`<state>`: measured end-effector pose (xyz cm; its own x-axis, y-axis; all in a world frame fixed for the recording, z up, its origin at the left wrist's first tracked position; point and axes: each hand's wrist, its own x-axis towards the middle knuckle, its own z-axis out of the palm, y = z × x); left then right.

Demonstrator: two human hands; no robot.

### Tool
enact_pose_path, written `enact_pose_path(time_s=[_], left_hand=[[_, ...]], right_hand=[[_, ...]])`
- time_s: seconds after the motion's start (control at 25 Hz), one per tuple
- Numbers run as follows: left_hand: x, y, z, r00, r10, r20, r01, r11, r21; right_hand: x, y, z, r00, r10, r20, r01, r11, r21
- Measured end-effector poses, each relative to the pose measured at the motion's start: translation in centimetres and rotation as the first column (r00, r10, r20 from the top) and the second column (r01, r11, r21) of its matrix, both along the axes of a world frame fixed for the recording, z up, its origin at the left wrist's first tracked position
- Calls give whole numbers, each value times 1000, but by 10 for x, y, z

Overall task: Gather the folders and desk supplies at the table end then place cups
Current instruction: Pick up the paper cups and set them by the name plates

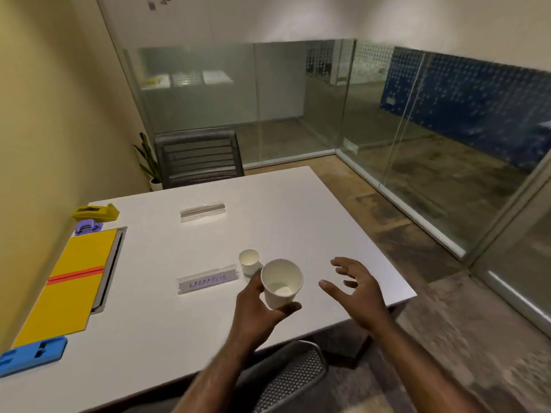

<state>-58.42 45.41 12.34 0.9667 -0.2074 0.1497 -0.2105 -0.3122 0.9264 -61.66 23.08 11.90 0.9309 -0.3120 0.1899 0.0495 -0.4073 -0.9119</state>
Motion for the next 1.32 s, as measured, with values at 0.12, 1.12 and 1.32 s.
enact_pose_path(time_s=[0.12,1.12,1.32], left_hand=[[-9,-44,9,993,-111,42,111,994,-11],[-38,-525,-18,903,-428,44,423,901,96],[4,-585,-36,896,-444,1,443,893,83]], right_hand=[[-36,-20,19,995,-80,61,80,997,9],[-105,-429,16,978,-201,55,206,973,-106],[-60,-490,0,980,-195,37,198,977,-85]])
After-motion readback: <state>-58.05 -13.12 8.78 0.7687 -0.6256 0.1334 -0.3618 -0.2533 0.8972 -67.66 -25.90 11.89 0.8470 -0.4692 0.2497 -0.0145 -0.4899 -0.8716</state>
